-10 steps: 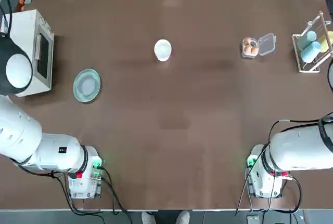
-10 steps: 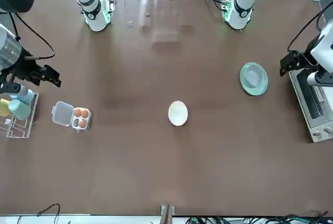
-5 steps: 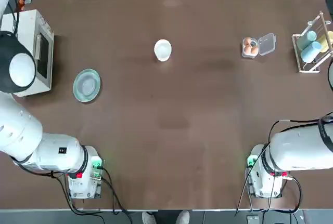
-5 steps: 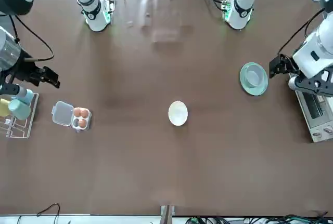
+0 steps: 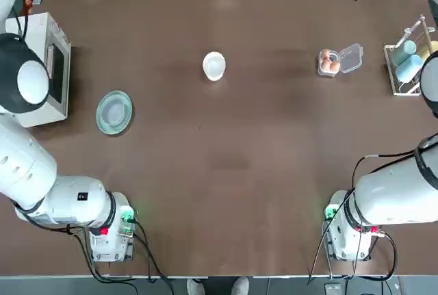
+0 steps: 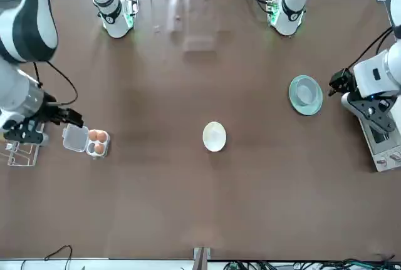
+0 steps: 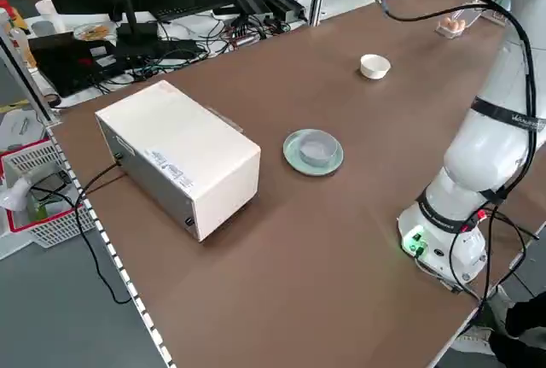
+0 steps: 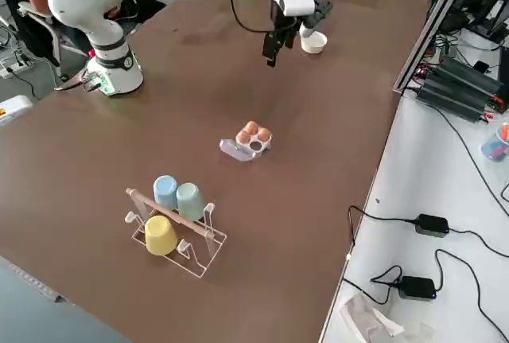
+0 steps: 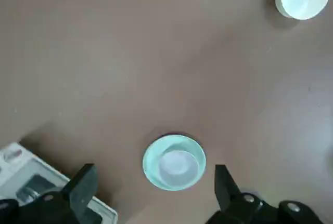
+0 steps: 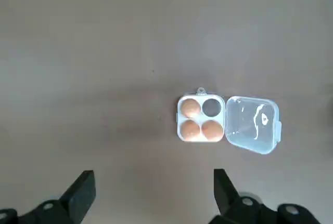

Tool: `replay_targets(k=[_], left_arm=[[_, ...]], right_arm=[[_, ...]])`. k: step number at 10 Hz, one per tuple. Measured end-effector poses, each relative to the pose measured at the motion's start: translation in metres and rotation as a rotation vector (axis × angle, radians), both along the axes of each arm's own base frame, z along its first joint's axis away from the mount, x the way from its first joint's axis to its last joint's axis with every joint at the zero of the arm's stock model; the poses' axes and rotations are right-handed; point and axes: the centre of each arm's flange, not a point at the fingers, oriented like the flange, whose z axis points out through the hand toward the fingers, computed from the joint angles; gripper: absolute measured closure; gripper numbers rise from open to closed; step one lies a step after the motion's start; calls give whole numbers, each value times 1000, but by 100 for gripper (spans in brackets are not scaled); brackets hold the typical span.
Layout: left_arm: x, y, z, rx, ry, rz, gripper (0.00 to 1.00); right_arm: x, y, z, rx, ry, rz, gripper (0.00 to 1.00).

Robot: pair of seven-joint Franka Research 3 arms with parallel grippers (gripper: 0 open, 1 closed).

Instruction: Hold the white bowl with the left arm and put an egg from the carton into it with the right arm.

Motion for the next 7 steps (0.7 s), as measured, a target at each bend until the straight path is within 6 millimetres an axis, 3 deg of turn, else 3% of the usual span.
replay_targets(k=[2, 5, 7], left_arm=[[13, -6, -26, -171, 25, -65, 0], [31, -24, -86, -386, 83, -233, 0], [40, -23, -121, -523, 60, -375, 0]], right_arm=[[3, -11, -45, -13, -5, -10, 0], [12, -23, -101, -35, 14, 44, 0], [20, -41, -134, -30, -3, 83, 0]])
